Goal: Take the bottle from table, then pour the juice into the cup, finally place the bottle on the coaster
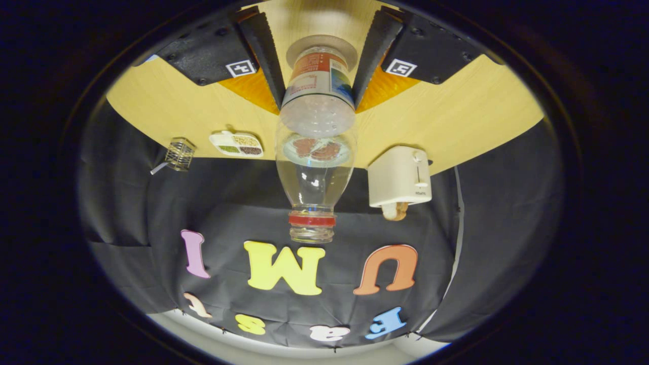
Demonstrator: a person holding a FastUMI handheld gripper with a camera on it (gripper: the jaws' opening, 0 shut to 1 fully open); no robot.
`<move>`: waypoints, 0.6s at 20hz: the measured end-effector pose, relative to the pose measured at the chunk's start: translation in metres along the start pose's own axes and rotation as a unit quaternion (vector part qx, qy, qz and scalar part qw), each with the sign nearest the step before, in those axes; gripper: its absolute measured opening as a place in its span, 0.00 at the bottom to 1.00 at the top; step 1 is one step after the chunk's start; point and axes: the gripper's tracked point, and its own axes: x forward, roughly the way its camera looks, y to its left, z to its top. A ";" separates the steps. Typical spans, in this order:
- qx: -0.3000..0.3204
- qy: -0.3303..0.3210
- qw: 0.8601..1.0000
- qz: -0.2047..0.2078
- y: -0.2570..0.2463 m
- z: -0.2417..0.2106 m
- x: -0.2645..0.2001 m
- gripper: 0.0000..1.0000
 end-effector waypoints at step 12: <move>0.014 0.002 1.000 0.005 -0.002 0.000 -0.002 0.92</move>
